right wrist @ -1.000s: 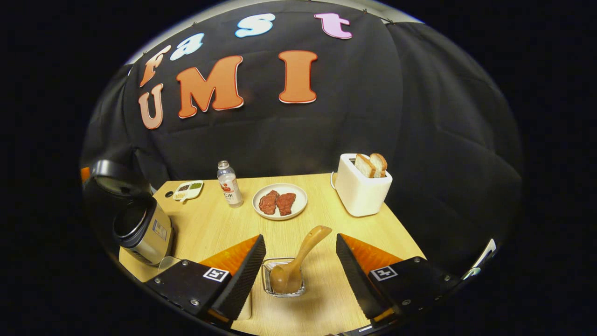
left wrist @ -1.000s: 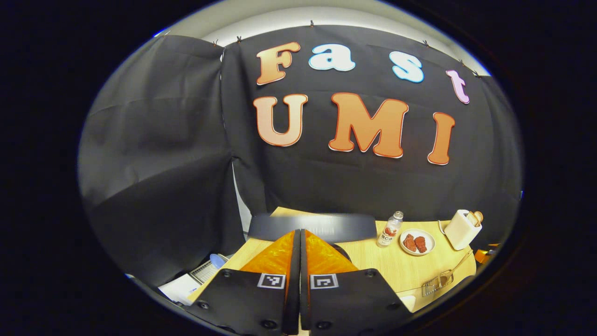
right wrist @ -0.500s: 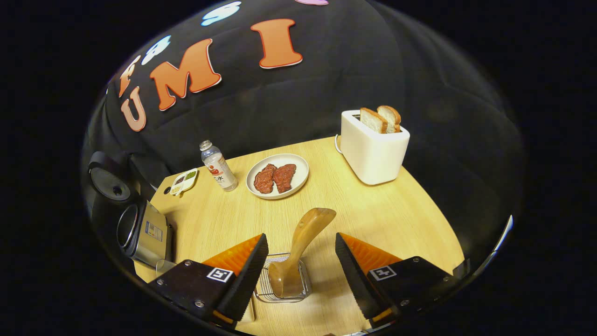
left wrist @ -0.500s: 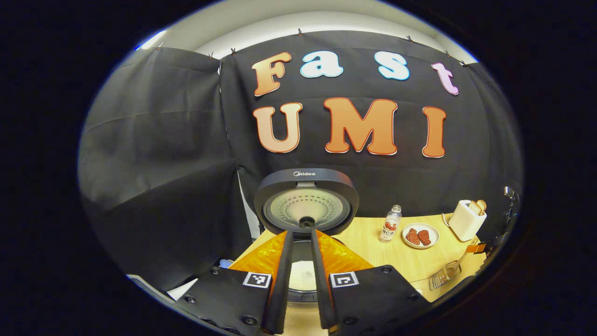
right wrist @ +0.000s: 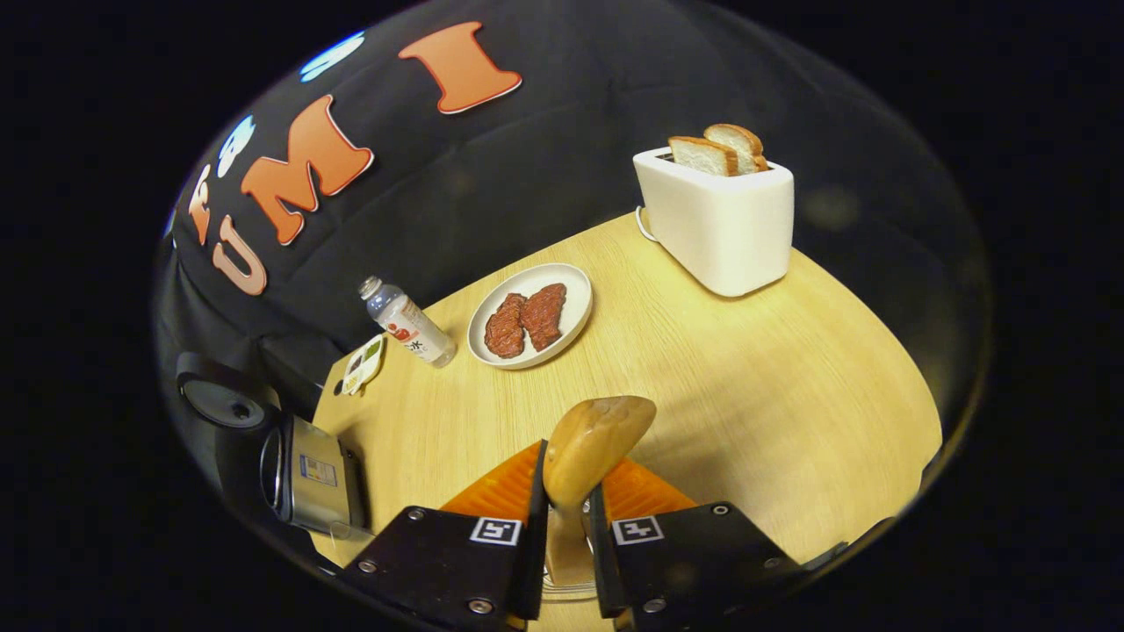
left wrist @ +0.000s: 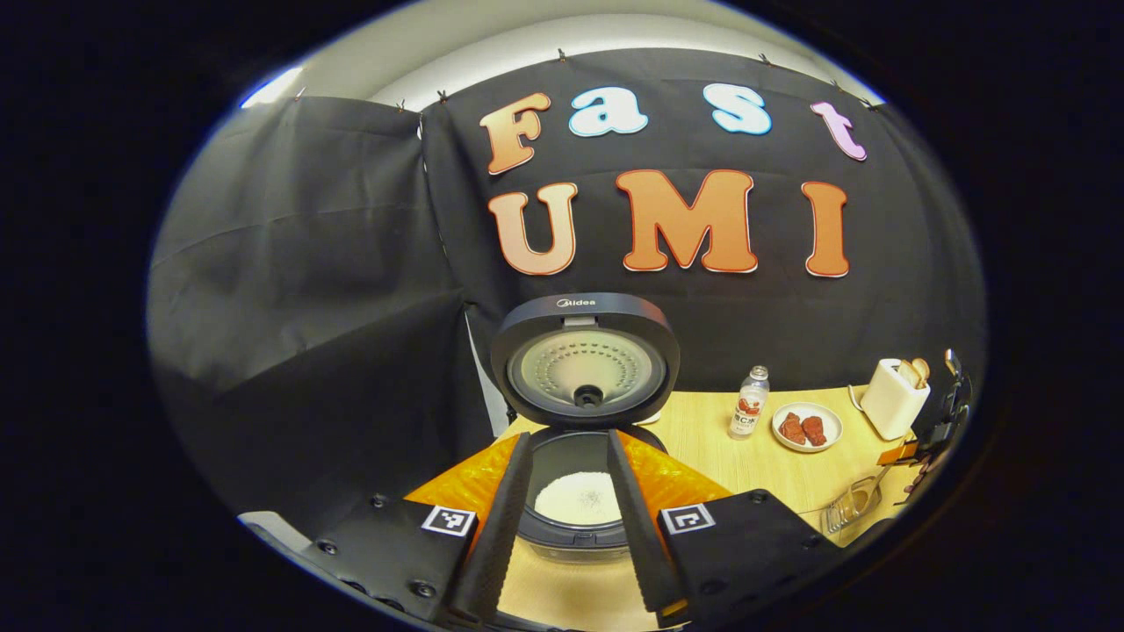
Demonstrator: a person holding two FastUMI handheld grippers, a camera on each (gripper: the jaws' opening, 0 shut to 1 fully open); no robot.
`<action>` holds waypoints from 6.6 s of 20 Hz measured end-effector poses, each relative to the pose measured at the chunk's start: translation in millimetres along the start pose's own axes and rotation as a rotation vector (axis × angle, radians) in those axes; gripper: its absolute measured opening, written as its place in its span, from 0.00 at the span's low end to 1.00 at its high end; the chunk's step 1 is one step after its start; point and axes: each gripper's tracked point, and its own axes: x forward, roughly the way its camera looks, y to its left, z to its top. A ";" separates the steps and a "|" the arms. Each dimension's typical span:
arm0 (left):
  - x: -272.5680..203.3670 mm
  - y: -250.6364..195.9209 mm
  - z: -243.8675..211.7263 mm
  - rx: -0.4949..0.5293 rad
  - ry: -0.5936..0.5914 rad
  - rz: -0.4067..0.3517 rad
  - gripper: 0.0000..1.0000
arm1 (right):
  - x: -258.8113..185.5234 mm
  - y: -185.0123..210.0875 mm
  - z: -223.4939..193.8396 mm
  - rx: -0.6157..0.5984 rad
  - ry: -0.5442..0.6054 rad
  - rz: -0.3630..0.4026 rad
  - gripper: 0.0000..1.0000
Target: Close the left gripper, press the button to open the rice cooker; take a wooden spoon from the chopstick holder with the right hand, scoop a spoonful of rice and pour it into the rice cooker, then put the wooden spoon back into the chopstick holder.
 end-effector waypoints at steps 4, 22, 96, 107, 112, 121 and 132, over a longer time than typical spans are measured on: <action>3.3 -5.2 4.0 -0.006 -0.018 -0.019 0.58 | -21.2 2.3 -5.5 -0.013 -0.065 0.015 0.19; 7.4 6.0 -1.7 0.048 -0.111 -0.091 0.94 | -153.4 124.2 14.9 -0.065 -0.296 0.136 0.10; 30.4 19.8 -71.5 0.123 0.079 -0.283 0.94 | -63.7 165.4 -121.4 0.509 -0.121 0.375 0.07; 27.7 1.1 -59.5 0.091 0.033 -0.269 1.00 | -92.2 138.7 -77.6 0.654 -0.126 0.497 0.07; 27.4 11.4 -54.1 0.074 0.014 -0.224 1.00 | -102.5 145.2 -56.9 0.747 -0.102 0.604 0.07; 23.4 54.2 -45.3 0.033 -0.031 -0.118 1.00 | -124.3 193.7 -10.5 0.826 -0.074 0.746 0.07; 17.1 96.5 -65.2 0.014 -0.020 -0.034 1.00 | -102.1 334.1 26.8 0.710 -0.024 0.814 0.07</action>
